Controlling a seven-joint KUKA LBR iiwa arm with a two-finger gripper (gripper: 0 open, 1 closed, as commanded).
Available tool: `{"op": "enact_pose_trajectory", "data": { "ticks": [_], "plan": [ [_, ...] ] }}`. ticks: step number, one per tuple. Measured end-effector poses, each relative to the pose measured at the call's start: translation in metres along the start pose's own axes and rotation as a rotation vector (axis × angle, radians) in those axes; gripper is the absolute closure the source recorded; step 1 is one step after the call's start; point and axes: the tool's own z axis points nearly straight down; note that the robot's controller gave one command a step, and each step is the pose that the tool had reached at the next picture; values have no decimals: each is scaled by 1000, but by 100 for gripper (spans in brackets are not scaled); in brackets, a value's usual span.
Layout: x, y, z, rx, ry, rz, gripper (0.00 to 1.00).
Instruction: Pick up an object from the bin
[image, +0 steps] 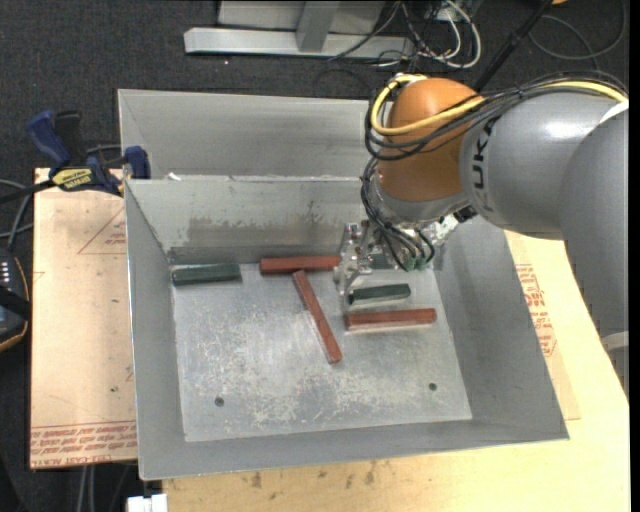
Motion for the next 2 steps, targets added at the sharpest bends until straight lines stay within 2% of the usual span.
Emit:
{"op": "enact_pose_trajectory", "data": {
  "ticks": [1, 2],
  "plan": [
    [-4, 2, 44, -1, 4, 8, 0],
    [-4, 2, 42, 0, 6, 8, 0]
  ]
}}
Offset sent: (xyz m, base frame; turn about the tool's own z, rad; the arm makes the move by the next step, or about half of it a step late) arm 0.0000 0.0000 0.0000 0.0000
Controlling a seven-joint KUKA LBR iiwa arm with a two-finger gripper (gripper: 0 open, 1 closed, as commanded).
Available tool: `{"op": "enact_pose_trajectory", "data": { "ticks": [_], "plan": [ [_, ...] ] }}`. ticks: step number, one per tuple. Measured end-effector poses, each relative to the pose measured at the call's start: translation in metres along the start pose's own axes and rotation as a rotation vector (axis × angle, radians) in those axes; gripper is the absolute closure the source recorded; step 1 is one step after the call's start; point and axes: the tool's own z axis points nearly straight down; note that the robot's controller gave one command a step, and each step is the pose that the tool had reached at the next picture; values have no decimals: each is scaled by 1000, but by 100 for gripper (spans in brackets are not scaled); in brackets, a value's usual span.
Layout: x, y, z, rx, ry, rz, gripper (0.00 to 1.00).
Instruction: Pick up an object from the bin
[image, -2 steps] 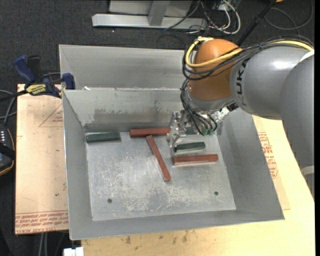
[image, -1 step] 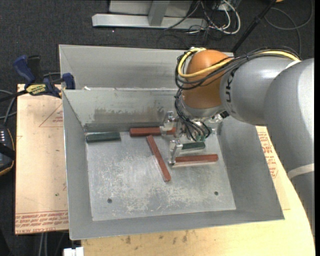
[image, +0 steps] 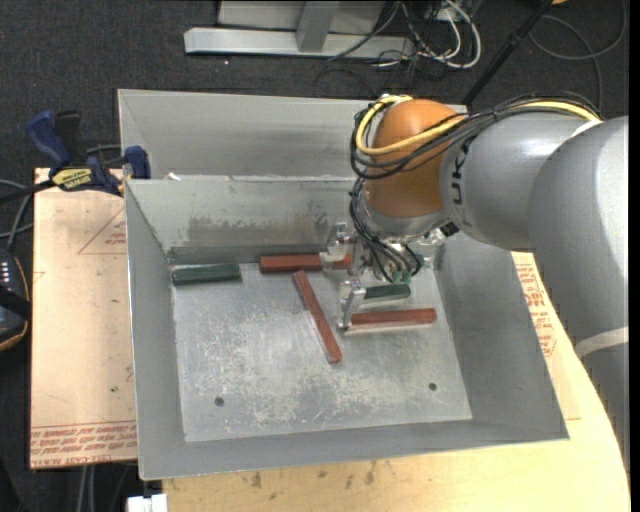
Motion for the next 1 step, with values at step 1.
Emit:
{"op": "enact_pose_trajectory", "data": {
  "ticks": [1],
  "plan": [
    [12, -127, 4, 6, -24, -121, 100]
  ]
}}
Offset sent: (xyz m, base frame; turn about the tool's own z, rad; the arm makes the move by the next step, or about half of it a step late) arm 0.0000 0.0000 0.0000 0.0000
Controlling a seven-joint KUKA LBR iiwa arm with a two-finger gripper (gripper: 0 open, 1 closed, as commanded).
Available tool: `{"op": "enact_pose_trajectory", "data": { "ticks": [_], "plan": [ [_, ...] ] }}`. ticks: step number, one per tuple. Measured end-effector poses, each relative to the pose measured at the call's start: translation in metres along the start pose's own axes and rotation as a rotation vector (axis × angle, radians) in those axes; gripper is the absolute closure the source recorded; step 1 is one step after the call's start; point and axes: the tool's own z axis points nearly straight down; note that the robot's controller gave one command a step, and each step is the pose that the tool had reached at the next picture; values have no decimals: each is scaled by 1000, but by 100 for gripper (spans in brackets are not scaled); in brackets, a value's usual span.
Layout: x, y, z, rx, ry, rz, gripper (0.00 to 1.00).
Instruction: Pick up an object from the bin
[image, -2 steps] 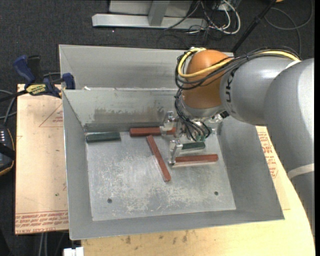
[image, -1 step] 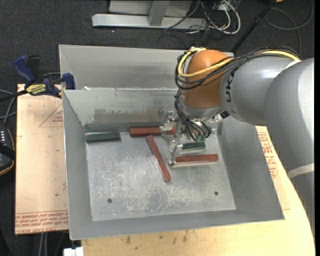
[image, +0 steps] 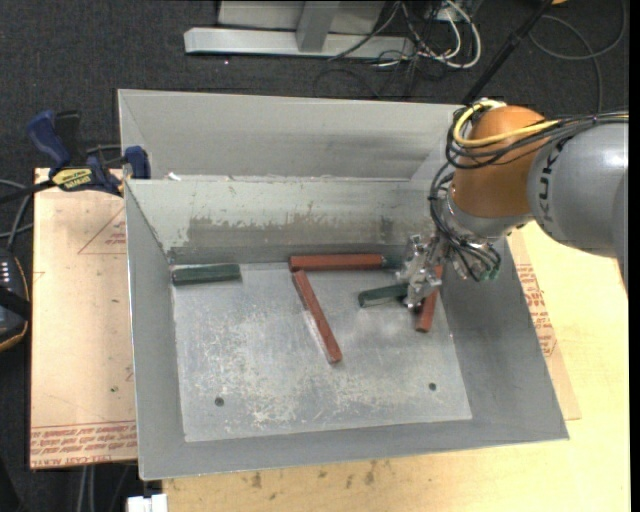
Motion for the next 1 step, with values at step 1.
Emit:
{"op": "enact_pose_trajectory", "data": {
  "ticks": [1],
  "plan": [
    [0, 0, 0, 0, 0, 1, 100]
  ]
}}
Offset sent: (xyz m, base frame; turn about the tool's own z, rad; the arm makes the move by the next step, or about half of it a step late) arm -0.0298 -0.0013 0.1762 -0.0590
